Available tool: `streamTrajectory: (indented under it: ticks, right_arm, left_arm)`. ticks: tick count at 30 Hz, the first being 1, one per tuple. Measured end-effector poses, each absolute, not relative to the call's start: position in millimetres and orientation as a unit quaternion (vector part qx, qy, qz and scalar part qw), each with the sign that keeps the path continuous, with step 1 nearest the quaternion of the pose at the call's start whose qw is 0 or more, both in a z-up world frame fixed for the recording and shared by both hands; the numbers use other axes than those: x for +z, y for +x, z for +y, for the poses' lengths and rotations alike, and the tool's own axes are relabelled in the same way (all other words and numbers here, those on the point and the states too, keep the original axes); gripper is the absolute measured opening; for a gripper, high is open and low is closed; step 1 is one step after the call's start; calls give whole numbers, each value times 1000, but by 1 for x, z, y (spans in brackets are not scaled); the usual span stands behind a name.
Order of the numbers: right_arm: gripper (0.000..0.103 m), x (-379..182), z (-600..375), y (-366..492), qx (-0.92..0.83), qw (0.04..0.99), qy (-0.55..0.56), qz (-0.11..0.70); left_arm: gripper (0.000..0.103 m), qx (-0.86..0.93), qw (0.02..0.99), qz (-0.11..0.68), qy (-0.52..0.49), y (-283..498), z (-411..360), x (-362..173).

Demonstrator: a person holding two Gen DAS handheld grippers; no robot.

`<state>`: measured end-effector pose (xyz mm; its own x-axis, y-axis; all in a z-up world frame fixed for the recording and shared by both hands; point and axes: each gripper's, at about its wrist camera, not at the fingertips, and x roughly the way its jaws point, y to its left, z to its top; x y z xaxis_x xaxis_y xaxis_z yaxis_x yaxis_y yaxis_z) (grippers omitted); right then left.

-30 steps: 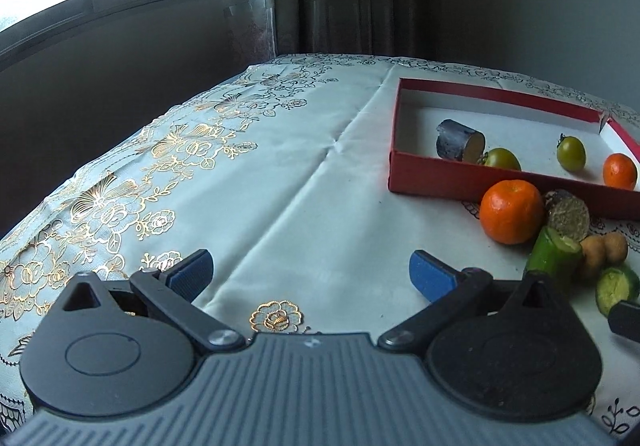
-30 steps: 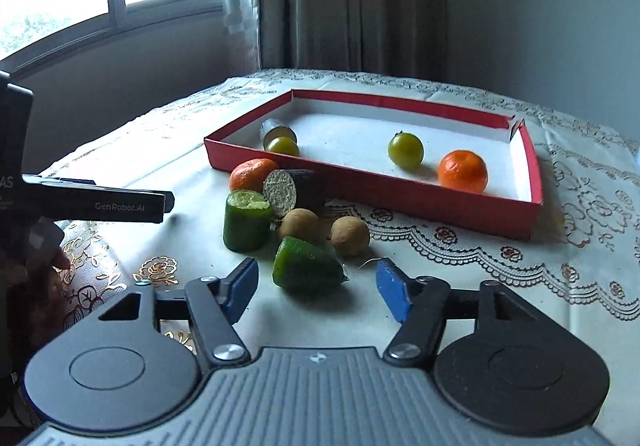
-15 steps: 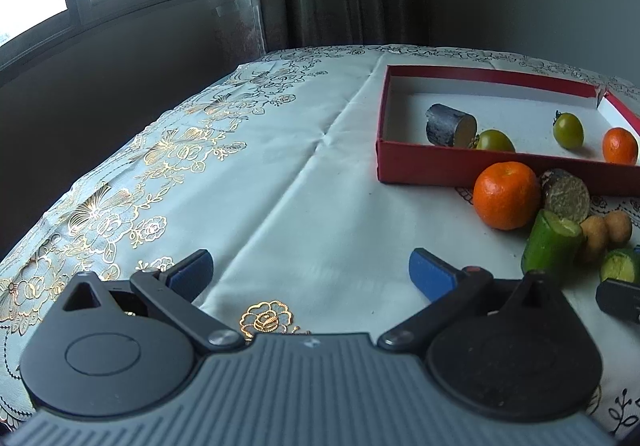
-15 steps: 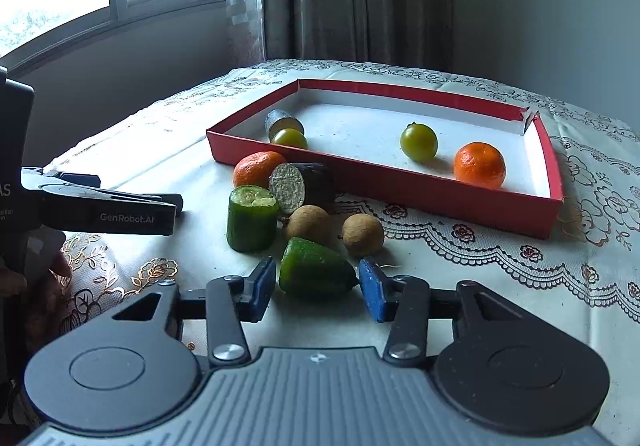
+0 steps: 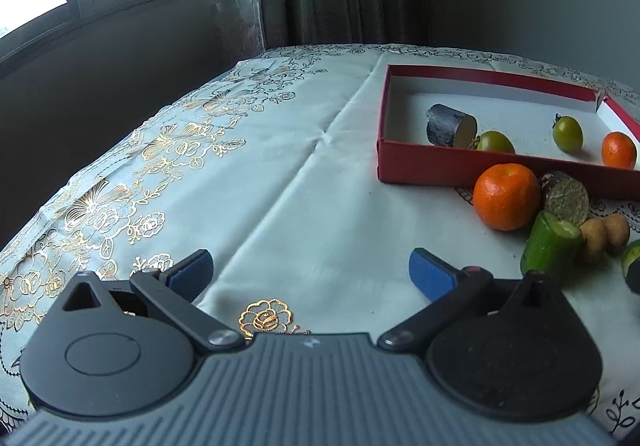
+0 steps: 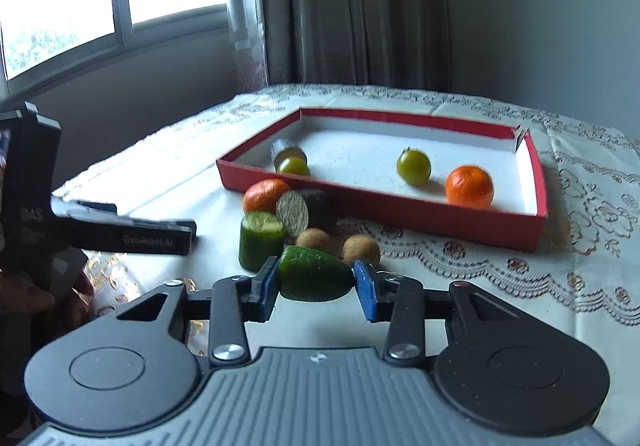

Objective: Organize fruits
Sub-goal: 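Carry the green pepper chunk into the red box and open the right gripper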

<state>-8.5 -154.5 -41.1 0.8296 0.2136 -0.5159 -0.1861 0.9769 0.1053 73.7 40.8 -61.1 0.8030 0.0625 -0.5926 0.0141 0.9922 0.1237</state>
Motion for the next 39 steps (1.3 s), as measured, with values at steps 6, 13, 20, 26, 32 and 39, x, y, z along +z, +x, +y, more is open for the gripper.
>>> streamTrajectory:
  ticks: [6, 13, 20, 26, 32, 39]
  right_arm:
    - [40, 5, -171, -2, 90, 970, 23, 226]
    - [40, 34, -183, 35, 62, 977, 15, 204]
    - [40, 6, -185, 76, 49, 969, 18, 243]
    - [39, -26, -187, 98, 37, 959, 17, 281]
    - [40, -46, -185, 109, 32, 953, 18, 301]
    - [40, -53, -187, 118, 25, 952, 17, 304]
  left_arm:
    - [103, 13, 948, 314, 60, 74, 41, -61]
    - [103, 12, 947, 314, 60, 74, 41, -61]
    - [103, 12, 947, 314, 60, 74, 41, -61]
    - [103, 12, 947, 314, 59, 74, 41, -61]
    - [103, 12, 947, 315, 58, 74, 41, -62]
    - [103, 11, 947, 316, 56, 74, 41, -62]
